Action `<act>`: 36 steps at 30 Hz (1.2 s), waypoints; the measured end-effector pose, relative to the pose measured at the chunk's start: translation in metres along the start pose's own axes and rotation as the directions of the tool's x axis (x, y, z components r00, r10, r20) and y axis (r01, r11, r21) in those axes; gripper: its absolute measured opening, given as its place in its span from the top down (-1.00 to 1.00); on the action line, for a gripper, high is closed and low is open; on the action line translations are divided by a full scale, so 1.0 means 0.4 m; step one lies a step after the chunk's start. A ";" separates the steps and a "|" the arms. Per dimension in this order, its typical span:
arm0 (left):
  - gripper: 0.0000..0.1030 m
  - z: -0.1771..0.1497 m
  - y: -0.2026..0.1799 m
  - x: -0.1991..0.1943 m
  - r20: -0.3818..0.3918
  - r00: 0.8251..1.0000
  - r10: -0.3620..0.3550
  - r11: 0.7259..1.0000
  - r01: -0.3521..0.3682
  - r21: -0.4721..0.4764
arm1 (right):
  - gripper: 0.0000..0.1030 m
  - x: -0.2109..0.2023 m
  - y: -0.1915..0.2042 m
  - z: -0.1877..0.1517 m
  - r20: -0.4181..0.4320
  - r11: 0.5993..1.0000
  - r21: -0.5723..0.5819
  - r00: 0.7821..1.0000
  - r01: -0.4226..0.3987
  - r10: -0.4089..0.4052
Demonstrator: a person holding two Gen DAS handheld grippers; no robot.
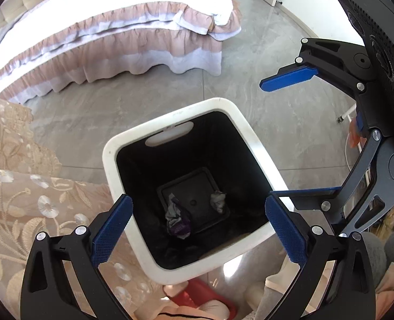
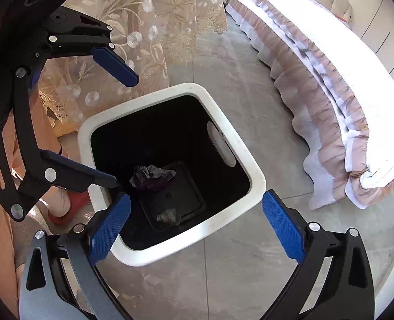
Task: Collect trash
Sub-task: 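Move both tools back to the table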
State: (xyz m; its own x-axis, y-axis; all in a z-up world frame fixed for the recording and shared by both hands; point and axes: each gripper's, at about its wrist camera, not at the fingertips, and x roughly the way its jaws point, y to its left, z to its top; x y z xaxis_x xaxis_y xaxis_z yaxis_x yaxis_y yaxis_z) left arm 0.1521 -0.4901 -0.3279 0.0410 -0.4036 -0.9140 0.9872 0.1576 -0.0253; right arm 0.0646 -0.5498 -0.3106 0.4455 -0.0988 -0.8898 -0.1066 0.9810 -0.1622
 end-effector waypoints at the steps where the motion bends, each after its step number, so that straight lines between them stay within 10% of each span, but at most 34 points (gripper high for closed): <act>1: -0.91 0.000 -0.003 -0.016 0.014 1.000 0.002 1.000 -0.002 0.001 | -0.91 -0.014 0.005 0.003 0.005 1.000 -0.005 1.000 0.001 -0.001; 12: -0.91 -0.006 -0.056 -0.222 0.171 0.979 0.113 0.993 -0.115 0.001 | -0.91 -0.200 0.013 0.043 0.112 0.995 0.054 0.990 0.085 -0.091; 23: -0.91 -0.071 -0.071 -0.464 0.339 0.915 0.217 0.973 -0.174 -0.152 | -0.91 -0.378 0.088 0.101 0.243 0.975 0.113 0.947 0.189 -0.212; 31: -0.91 -0.189 -0.013 -0.632 0.400 0.822 0.406 0.895 -0.269 -0.356 | -0.91 -0.473 0.207 0.206 0.366 0.979 0.047 0.909 0.197 -0.200; 36: -0.91 -0.273 0.048 -0.726 0.317 0.710 0.628 0.741 -0.422 -0.522 | -0.91 -0.498 0.285 0.306 0.442 0.991 0.044 0.887 0.128 -0.134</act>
State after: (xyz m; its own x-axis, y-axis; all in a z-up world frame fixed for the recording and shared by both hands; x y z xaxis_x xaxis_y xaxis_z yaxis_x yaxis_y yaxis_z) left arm 0.1422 -0.2715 -0.1074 0.6982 -0.4738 -0.5367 0.6337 0.7578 0.1555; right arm 0.0724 -0.3981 -0.0996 0.8025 -0.1454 -0.5787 -0.0095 0.9666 -0.2560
